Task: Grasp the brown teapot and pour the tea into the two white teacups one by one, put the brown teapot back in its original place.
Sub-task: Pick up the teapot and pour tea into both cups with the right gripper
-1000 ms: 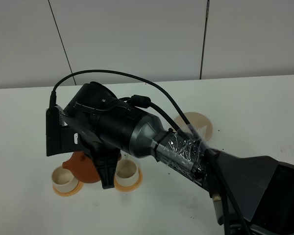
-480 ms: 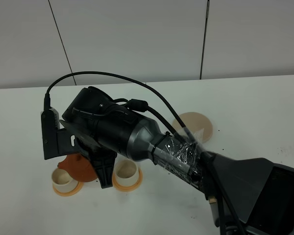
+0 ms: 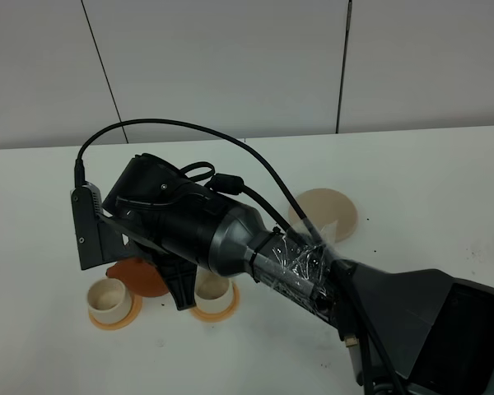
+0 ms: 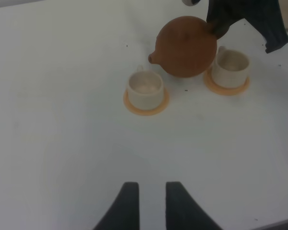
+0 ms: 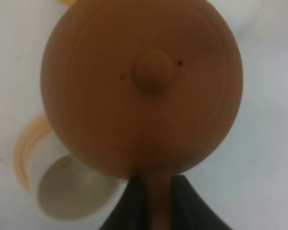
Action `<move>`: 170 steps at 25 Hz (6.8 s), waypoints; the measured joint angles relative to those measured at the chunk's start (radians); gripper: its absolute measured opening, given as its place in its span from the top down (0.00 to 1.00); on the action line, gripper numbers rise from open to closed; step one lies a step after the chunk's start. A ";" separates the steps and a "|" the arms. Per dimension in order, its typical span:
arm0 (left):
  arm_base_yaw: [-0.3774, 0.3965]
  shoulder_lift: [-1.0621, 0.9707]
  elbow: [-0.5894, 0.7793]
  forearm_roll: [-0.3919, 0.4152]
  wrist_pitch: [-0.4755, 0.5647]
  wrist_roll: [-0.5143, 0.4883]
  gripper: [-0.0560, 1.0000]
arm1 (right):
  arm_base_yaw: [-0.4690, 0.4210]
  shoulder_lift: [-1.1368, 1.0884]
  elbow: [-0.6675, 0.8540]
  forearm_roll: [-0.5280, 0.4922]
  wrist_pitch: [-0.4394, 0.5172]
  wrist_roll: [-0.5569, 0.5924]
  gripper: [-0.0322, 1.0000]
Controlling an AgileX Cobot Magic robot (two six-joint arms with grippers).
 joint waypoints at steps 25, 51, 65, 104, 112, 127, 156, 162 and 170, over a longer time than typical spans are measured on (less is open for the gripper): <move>0.000 0.000 0.000 0.000 0.000 0.000 0.75 | 0.047 0.000 0.000 -0.090 0.001 0.014 0.88; 0.000 0.000 0.000 0.000 0.000 0.000 0.75 | 0.067 0.036 0.000 -0.161 0.006 0.015 0.88; 0.000 0.000 0.000 0.000 0.000 0.000 0.75 | 0.081 0.051 0.000 -0.181 0.011 0.015 0.88; 0.000 0.000 0.000 0.000 0.000 0.000 0.75 | 0.086 0.028 0.000 -0.223 0.034 0.021 0.88; 0.000 0.000 0.000 0.000 0.000 0.000 0.75 | 0.086 0.028 0.000 -0.224 0.034 0.021 0.88; 0.000 0.000 0.000 0.000 0.000 0.000 0.75 | 0.086 0.028 0.000 -0.224 0.033 0.030 0.88; 0.000 0.000 0.000 0.000 0.000 0.000 0.75 | 0.099 0.028 0.000 -0.254 0.033 0.038 0.88; 0.000 0.000 0.000 0.000 0.000 0.000 0.75 | 0.099 0.028 0.000 -0.254 0.031 0.040 0.88; 0.000 0.000 0.000 0.000 0.000 0.000 0.75 | 0.099 0.028 0.000 -0.254 0.031 0.041 0.88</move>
